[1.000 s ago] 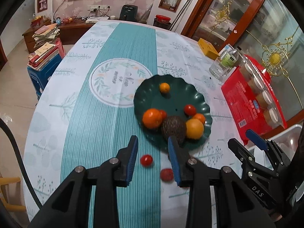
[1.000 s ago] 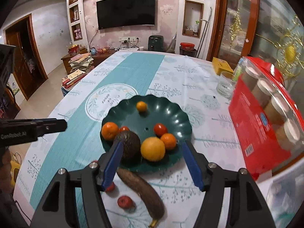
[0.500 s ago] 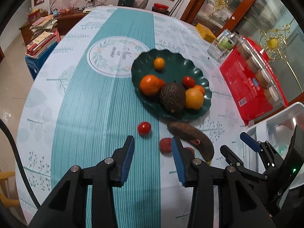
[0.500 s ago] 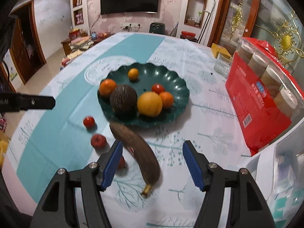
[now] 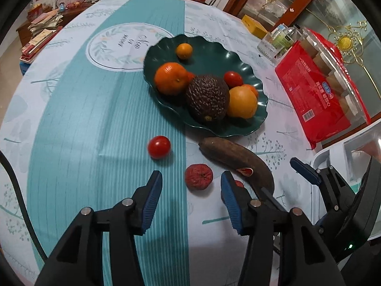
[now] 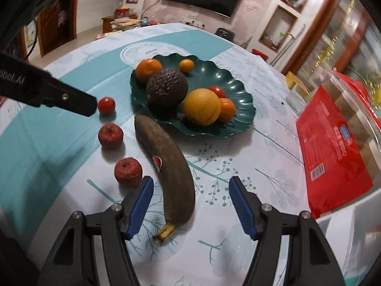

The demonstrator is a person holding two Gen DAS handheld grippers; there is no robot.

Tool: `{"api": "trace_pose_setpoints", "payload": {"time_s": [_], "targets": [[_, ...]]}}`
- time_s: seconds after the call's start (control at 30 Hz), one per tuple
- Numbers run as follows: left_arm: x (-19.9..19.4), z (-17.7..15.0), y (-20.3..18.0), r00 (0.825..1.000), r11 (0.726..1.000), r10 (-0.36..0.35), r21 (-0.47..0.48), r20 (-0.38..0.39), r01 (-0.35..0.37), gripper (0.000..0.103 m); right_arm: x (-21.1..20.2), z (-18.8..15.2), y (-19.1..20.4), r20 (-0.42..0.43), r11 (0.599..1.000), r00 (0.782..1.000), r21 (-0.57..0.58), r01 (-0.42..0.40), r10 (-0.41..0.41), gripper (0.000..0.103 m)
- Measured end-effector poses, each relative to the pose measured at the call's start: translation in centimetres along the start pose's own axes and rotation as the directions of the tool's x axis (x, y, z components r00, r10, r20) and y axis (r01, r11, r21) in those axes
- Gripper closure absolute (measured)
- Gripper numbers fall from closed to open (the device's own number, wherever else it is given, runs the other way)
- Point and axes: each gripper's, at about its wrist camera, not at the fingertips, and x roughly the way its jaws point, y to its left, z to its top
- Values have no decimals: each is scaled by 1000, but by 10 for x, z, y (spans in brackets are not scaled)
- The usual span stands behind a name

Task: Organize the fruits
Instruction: 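Move both tools back toward the banana and red fruits, then grasp the brown banana with the right tool while the left tool grasps a red fruit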

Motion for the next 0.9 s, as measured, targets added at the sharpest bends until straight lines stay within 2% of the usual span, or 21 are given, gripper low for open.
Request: {"api": "trace_pose_setpoints", "payload": {"time_s": [0.23,0.6,0.9], "targets": [[28,3,-3,999,1000,10,11,-44,-9,53,23,-3,2,-2,999,999,-24,-39,39,37],[52,4,-10,995,1000,-4,26,-97,6,56,38,0,-6,21,986,986,19,-166,166,37],[55,6,-11,995,1000,2,30,-96,1,67,46,10,-7,9,954,957,77,-289,289,49]]}}
